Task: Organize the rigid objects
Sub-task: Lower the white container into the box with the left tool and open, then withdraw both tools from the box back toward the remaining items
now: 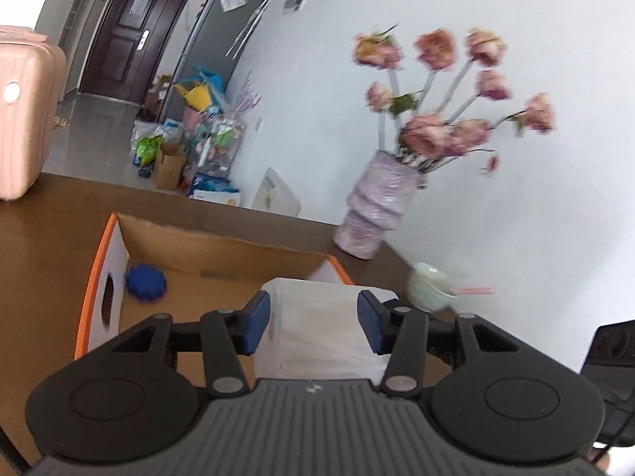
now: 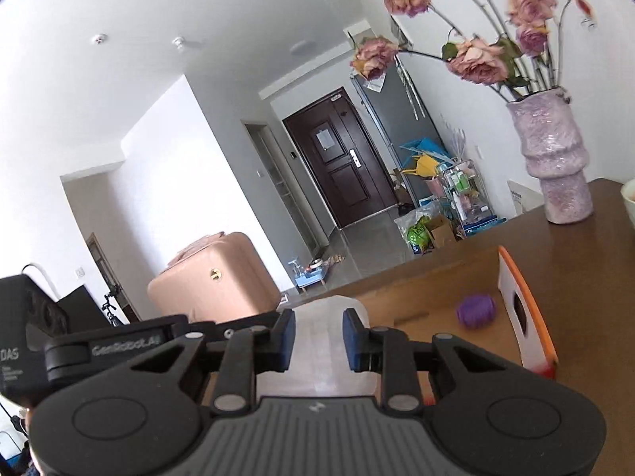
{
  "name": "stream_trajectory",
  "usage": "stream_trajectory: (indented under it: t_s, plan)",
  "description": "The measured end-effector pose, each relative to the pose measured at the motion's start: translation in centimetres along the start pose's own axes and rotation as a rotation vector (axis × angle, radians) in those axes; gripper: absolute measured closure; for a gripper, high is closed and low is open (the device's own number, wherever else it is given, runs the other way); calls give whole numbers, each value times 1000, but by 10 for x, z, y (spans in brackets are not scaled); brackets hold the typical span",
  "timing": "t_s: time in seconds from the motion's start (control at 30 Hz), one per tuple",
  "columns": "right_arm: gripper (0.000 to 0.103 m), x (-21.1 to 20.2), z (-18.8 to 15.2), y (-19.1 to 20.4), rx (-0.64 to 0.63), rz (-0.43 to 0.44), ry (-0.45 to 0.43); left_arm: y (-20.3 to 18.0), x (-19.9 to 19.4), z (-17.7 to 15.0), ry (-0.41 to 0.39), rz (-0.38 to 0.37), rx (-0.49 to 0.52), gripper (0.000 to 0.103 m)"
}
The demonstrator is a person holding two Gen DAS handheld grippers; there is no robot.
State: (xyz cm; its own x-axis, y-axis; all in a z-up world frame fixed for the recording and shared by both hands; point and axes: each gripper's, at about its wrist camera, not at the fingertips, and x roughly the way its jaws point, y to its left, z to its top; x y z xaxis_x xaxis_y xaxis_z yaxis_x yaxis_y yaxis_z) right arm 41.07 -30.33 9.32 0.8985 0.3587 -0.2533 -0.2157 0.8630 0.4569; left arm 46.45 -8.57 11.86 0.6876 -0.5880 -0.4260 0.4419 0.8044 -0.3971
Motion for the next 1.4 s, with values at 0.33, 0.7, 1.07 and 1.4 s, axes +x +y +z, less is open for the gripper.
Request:
stream_trajectory:
  t_s: [0.33, 0.7, 1.07, 1.4]
  plan:
    - [83, 157, 28, -72, 86, -136, 254, 60, 139, 33, 188, 164, 1, 59]
    - [33, 176, 12, -81, 72, -278, 204, 88, 145, 15, 126, 236, -1, 39]
    - [13, 116, 35, -45, -170, -286, 129, 62, 63, 28, -22, 277, 175, 7]
    - [3, -19, 46, -7, -326, -337, 35, 40, -79, 13, -131, 405, 292, 0]
